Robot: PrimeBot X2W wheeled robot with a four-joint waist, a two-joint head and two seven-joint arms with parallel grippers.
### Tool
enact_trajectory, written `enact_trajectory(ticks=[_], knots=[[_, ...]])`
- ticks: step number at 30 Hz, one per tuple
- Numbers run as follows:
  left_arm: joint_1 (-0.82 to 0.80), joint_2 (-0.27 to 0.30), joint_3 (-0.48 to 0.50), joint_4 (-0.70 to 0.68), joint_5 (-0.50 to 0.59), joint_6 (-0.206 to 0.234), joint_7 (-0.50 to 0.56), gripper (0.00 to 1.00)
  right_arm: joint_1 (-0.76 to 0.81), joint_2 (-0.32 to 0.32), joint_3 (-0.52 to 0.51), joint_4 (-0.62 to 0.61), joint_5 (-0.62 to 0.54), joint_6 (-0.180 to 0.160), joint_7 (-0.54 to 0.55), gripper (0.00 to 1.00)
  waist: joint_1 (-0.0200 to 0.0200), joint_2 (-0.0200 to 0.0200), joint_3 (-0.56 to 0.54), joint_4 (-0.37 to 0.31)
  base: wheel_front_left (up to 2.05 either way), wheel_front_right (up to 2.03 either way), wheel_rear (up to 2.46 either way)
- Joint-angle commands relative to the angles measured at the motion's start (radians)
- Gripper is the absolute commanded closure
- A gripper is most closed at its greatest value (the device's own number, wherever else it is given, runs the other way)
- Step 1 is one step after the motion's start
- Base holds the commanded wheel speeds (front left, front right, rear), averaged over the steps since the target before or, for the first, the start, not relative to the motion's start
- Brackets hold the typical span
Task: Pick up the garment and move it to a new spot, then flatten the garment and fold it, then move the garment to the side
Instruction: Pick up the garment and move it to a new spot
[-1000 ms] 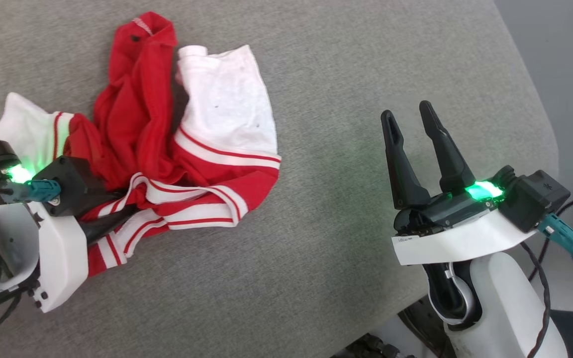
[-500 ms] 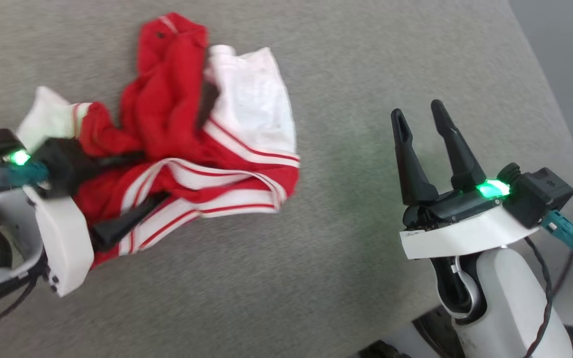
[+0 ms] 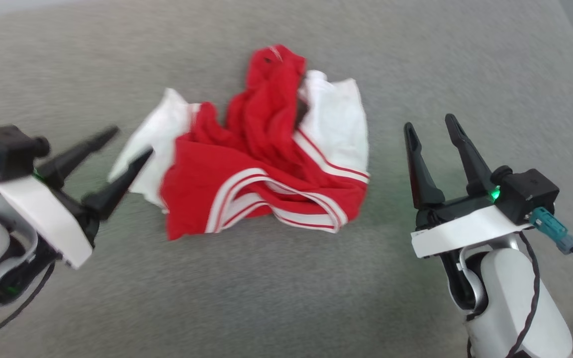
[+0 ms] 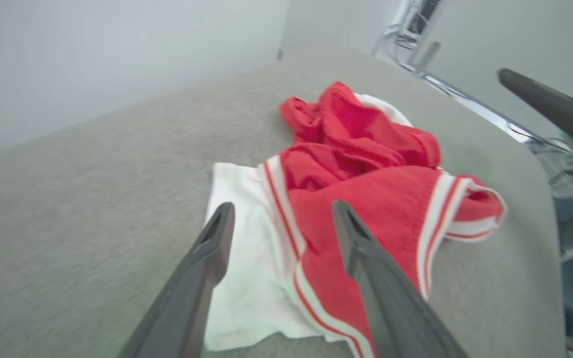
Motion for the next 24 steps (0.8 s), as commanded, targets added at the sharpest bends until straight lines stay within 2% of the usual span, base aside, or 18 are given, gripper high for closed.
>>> enact_trajectory(ticks=[1, 8, 15, 19, 24], knots=[[0.049, -0.025, 0.036, 0.018, -0.006, 0.003, -0.005, 0.0, 0.008, -0.002, -0.009, 0.008, -0.009, 0.005, -0.006, 0.0, 0.0, 0.0001, -0.06, 0.069, 0.0, 0.0, 0.0], [0.404, -0.218, 0.472, 0.161, 0.079, 0.003, -0.006, 0.0, 0.046, -0.002, -0.071, 0.053, -0.073, 0.005, -0.006, 0.0, 0.0, 0.0001, -0.138, 0.165, 0.0, 0.0, 0.0], [0.688, -0.385, 0.837, 0.179, 0.236, 0.003, -0.005, 0.0, 0.103, -0.001, -0.123, 0.064, -0.109, 0.005, -0.006, 0.0, 0.0, 0.0001, -0.21, 0.223, 0.0, 0.0, 0.0], [0.801, -0.453, 0.994, 0.155, 0.317, 0.003, -0.005, 0.0, 0.132, -0.001, -0.139, 0.056, -0.117, 0.005, -0.006, 0.0, 0.0, 0.0001, -0.236, 0.236, 0.0, 0.0, 0.0], [0.904, -0.51, 1.124, 0.106, 0.444, 0.003, -0.005, 0.0, 0.168, -0.001, -0.154, 0.045, -0.128, 0.005, -0.006, 0.0, 0.0, 0.0001, -0.258, 0.246, 0.0, 0.0, 0.0]])
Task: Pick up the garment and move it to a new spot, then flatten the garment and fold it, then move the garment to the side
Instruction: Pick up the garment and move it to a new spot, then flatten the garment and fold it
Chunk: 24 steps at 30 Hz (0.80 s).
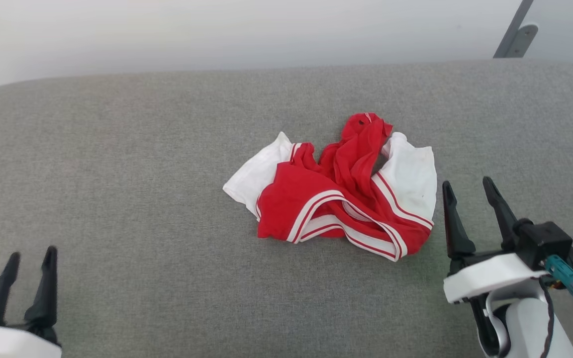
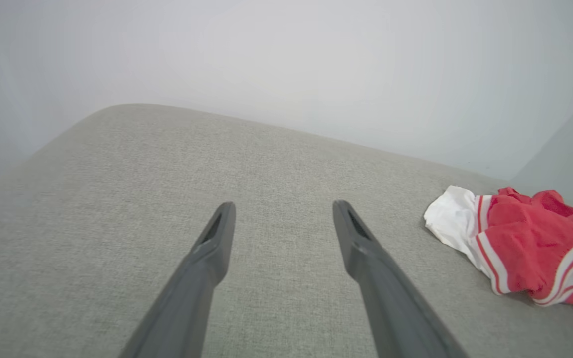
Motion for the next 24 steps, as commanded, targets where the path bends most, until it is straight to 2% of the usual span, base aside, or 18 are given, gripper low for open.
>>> enact_trajectory(ticks=[1, 5, 10, 15, 24], knots=[[0.02, -0.013, 0.027, -0.014, 0.041, 0.003, -0.002, 0.0, 0.014, -0.001, -0.008, -0.005, -0.002, 0.005, -0.006, 0.0, 0.0, 0.0001, -0.006, 0.004, 0.0, 0.0, 0.0], [0.063, -0.071, 0.128, -0.045, 0.175, 0.003, -0.002, 0.0, 0.029, -0.001, -0.023, -0.026, 0.0, 0.005, -0.006, 0.0, 0.0, 0.0001, -0.01, 0.003, 0.0, 0.0, 0.0], [0.09, -0.109, 0.153, -0.1, 0.258, 0.003, -0.002, 0.0, 0.033, -0.001, -0.028, -0.044, 0.01, 0.005, -0.006, 0.0, 0.0, 0.0001, -0.006, -0.001, 0.0, 0.0, 0.0], [0.095, -0.136, 0.154, -0.134, 0.29, 0.003, -0.002, 0.0, 0.034, -0.001, -0.029, -0.056, 0.028, 0.005, -0.006, 0.0, 0.0, 0.0001, 0.001, -0.002, 0.0, 0.0, 0.0], [0.088, -0.128, 0.139, -0.144, 0.282, 0.003, -0.002, 0.0, 0.022, -0.001, -0.018, -0.047, 0.042, 0.005, -0.006, 0.0, 0.0, 0.0001, 0.014, -0.005, 0.0, 0.0, 0.0]])
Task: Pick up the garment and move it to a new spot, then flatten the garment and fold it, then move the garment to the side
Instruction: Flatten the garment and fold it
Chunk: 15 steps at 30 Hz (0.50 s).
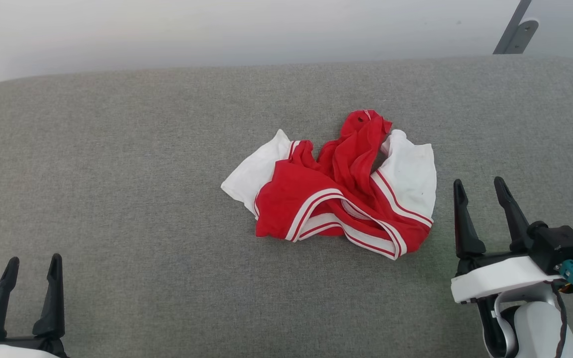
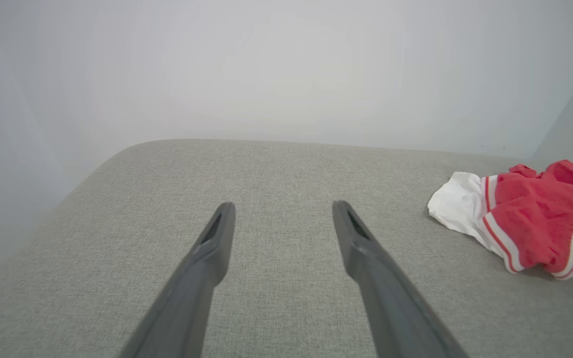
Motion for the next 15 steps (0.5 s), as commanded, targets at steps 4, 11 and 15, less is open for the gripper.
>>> enact_trajectory(ticks=[4, 11, 15], knots=[[-0.001, 0.012, -0.008, -0.012, -0.006, 0.003, -0.002, 0.0, -0.013, -0.001, 0.01, 0.002, 0.007, 0.005, -0.006, 0.0, 0.0, 0.0, 0.005, -0.005, 0.0, 0.0, 0.0], [-0.076, 0.099, -0.062, -0.072, -0.065, 0.003, -0.002, 0.0, -0.039, -0.001, 0.03, -0.015, 0.021, 0.005, -0.006, 0.0, 0.0, 0.0, 0.047, -0.024, 0.0, 0.0, 0.0], [-0.178, 0.245, -0.164, -0.089, -0.13, 0.003, -0.002, 0.0, -0.049, -0.001, 0.041, -0.034, 0.035, 0.005, -0.006, 0.0, 0.0, 0.0, 0.082, -0.04, 0.0, 0.0, 0.0]])
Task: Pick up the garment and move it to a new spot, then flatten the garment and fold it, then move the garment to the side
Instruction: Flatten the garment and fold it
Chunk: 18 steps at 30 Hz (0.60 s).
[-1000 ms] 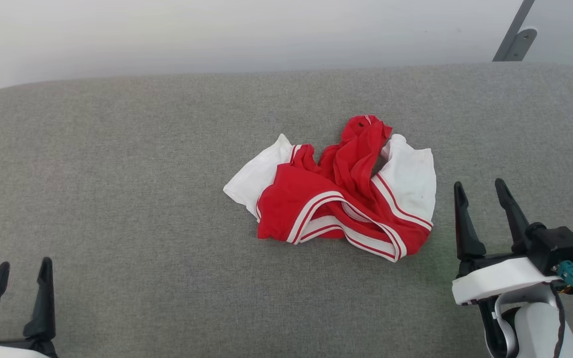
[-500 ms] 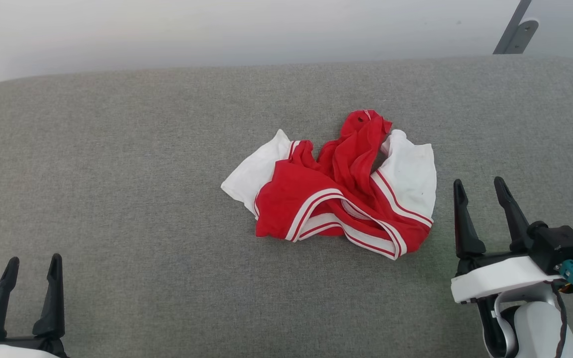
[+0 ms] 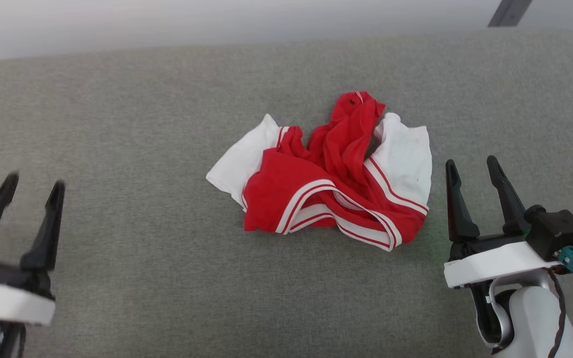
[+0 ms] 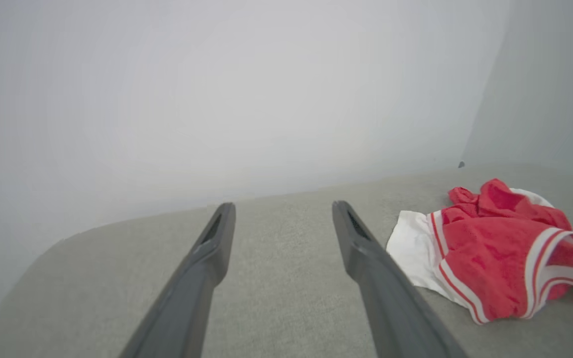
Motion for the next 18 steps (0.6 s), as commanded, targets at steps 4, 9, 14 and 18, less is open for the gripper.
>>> enact_trajectory(ticks=[4, 9, 14, 18], knots=[[-0.173, 0.235, -0.226, 0.038, -0.129, 0.003, -0.001, 0.0, -0.028, -0.001, 0.018, -0.017, 0.025, 0.005, -0.006, 0.0, 0.0, 0.0, 0.064, -0.036, 0.0, 0.0, 0.0], [-0.389, 0.445, -0.53, 0.027, -0.329, 0.003, 0.139, 0.0, -0.061, -0.001, 0.048, -0.046, 0.054, 0.005, -0.006, 0.0, 0.0, 0.0, 0.148, -0.09, 0.0, 0.0, 0.0], [-0.566, 0.54, -0.744, -0.021, -0.501, 0.003, 0.367, 0.0, -0.078, -0.001, 0.063, -0.064, 0.083, 0.005, -0.006, 0.0, 0.0, 0.0, 0.211, -0.127, 0.0, 0.0, 0.0], [-0.718, 0.573, -0.867, -0.024, -0.617, 0.003, 0.51, 0.0, -0.092, 0.0, 0.085, -0.085, 0.107, 0.005, -0.006, 0.0, 0.0, 0.0, 0.262, -0.165, 0.0, 0.0, 0.0]])
